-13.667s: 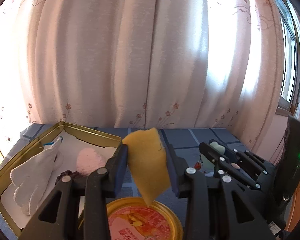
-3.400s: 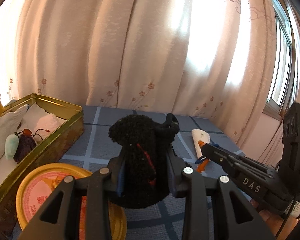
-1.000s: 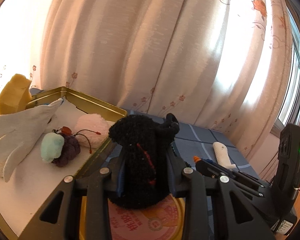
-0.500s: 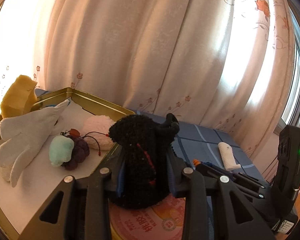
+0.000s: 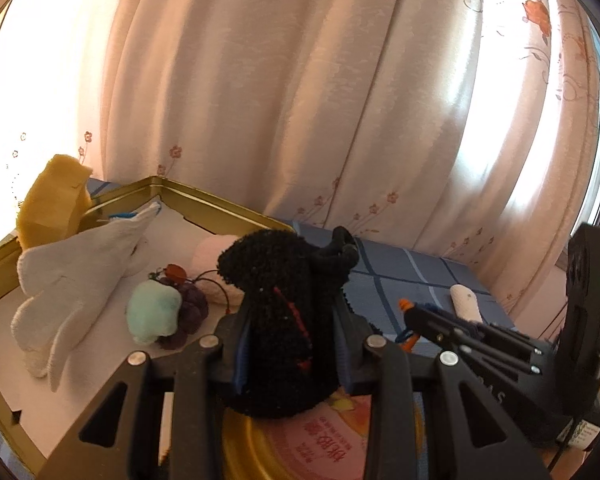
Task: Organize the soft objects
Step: 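Carry the black cloth with the left tool while the right tool carries the earplugs toward the gold tray, then lower the black cloth into the tray and open the left tool while the right tool releases the earplugs there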
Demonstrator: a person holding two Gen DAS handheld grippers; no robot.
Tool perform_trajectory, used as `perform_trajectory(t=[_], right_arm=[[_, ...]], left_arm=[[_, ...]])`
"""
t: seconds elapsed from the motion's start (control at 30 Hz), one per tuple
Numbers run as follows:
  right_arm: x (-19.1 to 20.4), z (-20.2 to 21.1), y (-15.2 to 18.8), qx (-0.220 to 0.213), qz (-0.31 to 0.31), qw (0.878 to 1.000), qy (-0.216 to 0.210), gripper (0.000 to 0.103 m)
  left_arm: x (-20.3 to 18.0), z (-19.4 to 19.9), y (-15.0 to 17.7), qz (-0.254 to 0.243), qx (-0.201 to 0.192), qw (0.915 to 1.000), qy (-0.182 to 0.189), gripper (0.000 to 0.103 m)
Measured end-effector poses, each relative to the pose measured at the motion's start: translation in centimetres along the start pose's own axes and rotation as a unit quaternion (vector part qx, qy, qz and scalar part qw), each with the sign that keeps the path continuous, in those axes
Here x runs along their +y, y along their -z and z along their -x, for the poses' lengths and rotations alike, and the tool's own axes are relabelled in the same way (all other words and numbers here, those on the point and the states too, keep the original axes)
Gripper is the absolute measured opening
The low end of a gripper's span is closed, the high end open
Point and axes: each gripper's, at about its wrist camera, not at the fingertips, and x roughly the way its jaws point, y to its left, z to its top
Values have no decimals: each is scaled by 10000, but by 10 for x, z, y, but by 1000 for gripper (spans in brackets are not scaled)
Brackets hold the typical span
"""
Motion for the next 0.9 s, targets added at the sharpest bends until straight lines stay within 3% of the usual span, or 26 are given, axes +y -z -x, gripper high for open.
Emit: perform_trajectory(t=[0.23, 0.47, 0.7, 0.9], right_arm=[[12, -2, -19, -68, 165, 9998, 74, 15], [45, 9, -51, -318, 516, 9982, -15, 15], [94, 7, -71, -388, 904, 9946, -320, 15], [139, -10, -70, -182, 1226, 9906, -583, 15]], left_arm=[[8, 9, -9, -11, 72, 10000, 12, 33], [24, 36, -31, -51, -184, 9998, -52, 33], [61, 52, -56, 67, -385, 9974, -604, 33], [95, 52, -64, 182, -270, 9936, -1080, 33]])
